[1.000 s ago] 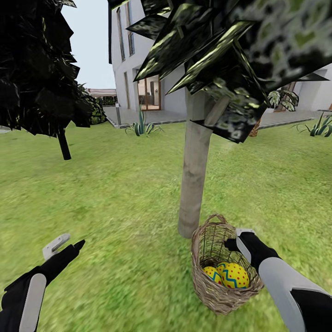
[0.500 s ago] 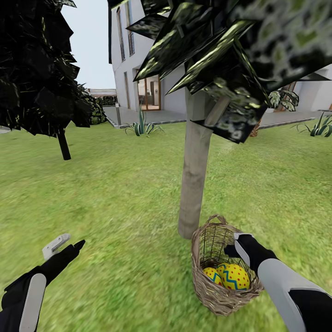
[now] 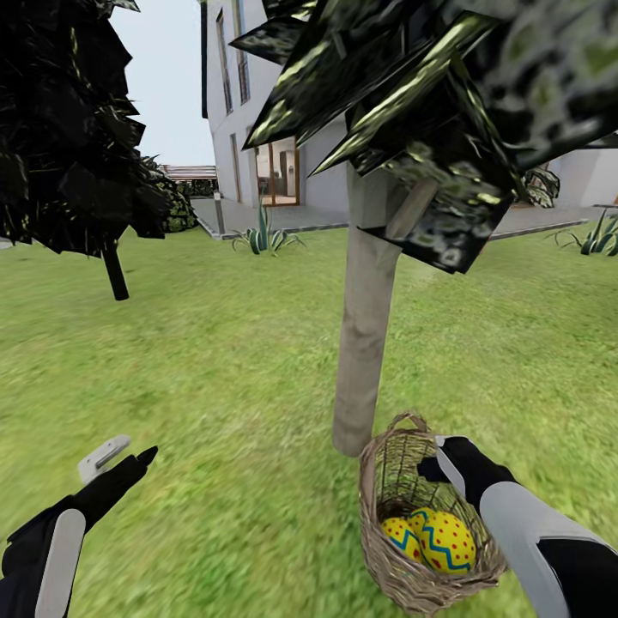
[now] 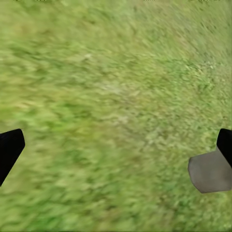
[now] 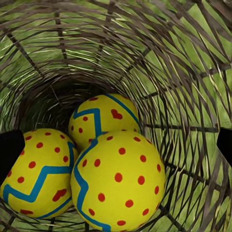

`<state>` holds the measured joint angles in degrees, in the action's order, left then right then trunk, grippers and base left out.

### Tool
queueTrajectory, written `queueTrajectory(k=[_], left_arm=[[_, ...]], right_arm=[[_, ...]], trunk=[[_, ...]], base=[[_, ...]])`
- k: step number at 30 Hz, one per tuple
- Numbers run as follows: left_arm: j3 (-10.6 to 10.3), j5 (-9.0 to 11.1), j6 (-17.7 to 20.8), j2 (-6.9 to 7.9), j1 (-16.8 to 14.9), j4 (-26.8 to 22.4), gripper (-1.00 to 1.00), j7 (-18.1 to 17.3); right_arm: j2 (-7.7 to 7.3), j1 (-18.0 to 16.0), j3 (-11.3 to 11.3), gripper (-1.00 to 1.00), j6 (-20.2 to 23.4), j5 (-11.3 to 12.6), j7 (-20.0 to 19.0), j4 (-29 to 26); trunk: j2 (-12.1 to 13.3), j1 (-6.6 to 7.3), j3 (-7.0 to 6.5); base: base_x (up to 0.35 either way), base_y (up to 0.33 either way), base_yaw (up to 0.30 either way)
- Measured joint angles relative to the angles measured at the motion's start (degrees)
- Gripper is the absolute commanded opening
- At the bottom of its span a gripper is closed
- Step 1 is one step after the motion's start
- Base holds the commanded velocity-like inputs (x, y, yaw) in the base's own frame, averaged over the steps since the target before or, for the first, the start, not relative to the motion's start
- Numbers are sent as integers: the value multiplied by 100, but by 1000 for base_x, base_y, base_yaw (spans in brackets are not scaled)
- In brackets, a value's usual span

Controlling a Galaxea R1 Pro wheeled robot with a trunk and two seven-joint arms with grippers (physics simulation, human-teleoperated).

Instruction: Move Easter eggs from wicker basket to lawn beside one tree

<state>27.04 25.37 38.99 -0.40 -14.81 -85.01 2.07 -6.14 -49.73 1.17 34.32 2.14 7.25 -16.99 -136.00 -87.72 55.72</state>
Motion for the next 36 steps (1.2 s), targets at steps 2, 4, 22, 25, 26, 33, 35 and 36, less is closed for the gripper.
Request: queueTrajectory(k=[2,4,22,25,26,33,35,36], left_arm=[[0,2,6,0,0,-2,100,0],[0,5,17,0,0,-8,100,-1],[-5,16,31,0,0,-53,100,8],[-4,16,31,0,0,-53,100,8],[-5,16,31,0,0,-53,100,8],[-7,16,30,0,0,-53,100,12],[-6,16,31,0,0,-51,100,18],[-5,16,31,0,0,-52,100,20]], right_arm=[[0,0,1,100,44,0,0,2],[0,0,2,100,75,0,0,2],[-9,0,2,100,256,-6,-9,-6],[-9,0,8,100,257,-11,-1,0],[-9,0,9,100,257,-12,-1,0],[-4,0,10,100,261,-16,0,3],[-2,0,13,100,263,-16,2,0],[-1,0,15,100,264,-17,6,-2]], trunk=[[0,-1,0],[0,-1,0],[-440,-243,197],[-560,-308,251],[-600,-330,269],[-723,-399,345],[-723,-399,345],[-723,-399,345]], base=[[55,0,0],[28,0,0],[3,0,0],[0,0,0],[0,0,0],[0,0,0],[0,0,0],[0,0,0]])
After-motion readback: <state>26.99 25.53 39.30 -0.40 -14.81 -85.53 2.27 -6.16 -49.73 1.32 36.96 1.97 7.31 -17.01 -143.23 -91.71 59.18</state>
